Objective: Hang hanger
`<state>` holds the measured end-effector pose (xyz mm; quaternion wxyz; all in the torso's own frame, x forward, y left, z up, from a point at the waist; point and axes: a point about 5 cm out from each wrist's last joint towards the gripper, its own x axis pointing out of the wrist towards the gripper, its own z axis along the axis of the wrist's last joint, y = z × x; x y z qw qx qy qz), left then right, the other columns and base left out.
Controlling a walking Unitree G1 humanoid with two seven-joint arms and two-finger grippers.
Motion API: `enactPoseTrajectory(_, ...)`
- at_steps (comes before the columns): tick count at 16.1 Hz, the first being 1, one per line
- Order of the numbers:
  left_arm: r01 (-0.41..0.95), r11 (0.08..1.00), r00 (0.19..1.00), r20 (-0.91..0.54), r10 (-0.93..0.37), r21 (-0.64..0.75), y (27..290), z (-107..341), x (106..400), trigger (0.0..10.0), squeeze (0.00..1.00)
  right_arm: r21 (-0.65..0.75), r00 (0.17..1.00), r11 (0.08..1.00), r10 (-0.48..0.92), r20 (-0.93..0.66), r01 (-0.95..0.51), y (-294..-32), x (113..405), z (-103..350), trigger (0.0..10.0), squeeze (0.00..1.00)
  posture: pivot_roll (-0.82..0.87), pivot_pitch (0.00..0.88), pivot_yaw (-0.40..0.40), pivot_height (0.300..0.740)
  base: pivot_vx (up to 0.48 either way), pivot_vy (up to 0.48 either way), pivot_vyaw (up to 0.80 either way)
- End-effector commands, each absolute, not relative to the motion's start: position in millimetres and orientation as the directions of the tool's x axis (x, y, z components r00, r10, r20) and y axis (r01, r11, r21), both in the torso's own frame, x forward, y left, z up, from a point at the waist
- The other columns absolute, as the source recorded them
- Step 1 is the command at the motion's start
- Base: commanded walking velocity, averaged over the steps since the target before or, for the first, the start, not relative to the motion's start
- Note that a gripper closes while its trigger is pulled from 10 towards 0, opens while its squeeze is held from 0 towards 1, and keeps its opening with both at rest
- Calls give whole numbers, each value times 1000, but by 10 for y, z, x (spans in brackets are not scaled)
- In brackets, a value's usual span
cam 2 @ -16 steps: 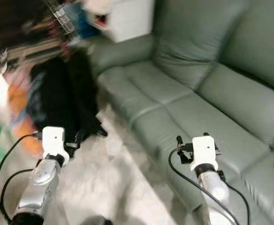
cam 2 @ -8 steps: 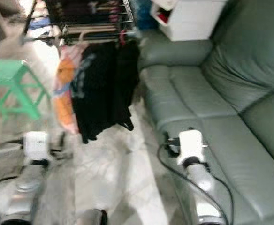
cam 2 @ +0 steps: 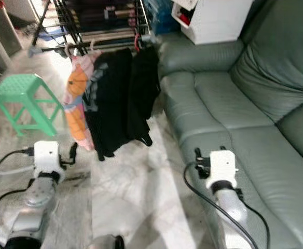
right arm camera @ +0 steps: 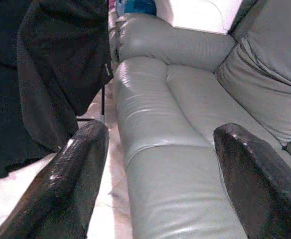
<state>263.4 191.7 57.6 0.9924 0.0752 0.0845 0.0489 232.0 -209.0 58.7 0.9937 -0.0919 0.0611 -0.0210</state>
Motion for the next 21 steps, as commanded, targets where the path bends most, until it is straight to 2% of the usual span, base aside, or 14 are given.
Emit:
enactPoseTrajectory(1, -110, 979, 974, -179, 140, 169, 2001, 560, 2616, 10000, 0, -187, 996, 982, -18, -82, 2, -2003, 2363, 654, 10000, 0, -16, 0, 88, 740, 0, 274, 800)
enactPoseTrajectory(6, -140, 978, 967, -193, 169, 156, 1936, 494, 2576, 10000, 0, -172, 994, 983, 55, -92, -70, -1962, 2362, 679, 10000, 0, -23, 0, 31, 740, 0, 480, 799)
enactPoseTrajectory(10, -141, 977, 971, -169, 168, 162, 1934, 516, 2605, 10000, 0, -158, 997, 987, 22, -80, -34, -2023, 2417, 712, 10000, 0, -25, 0, 26, 740, 0, 480, 0)
enactPoseTrajectory(14, -51, 990, 985, -158, 72, 130, 1879, 538, 2633, 10000, 0, -164, 994, 985, 38, -101, -54, -1965, 2345, 640, 10000, 0, -34, 0, 32, 740, 0, 0, 0)
enactPoseTrajectory(15, -32, 994, 987, -153, 48, 109, 1848, 552, 2639, 10000, 0, -164, 995, 986, 23, -98, -39, -1970, 2351, 647, 10000, 439, -38, 0, 38, 740, 334, 0, 0)
enactPoseTrajectory(16, -19, 995, 988, -151, 33, 97, 1814, 555, 2648, 10000, 0, -156, 996, 987, 13, -89, -27, -1979, 2371, 667, 10000, 1000, -39, 0, 44, 740, 424, 0, 0)
enactPoseTrajectory(21, -8, 997, 990, -141, 19, 72, 1775, 568, 2672, 10000, 0, -172, 997, 984, -52, -57, 42, -2137, 2464, 745, 10000, 1000, -40, 0, 44, 740, 442, 0, 0)
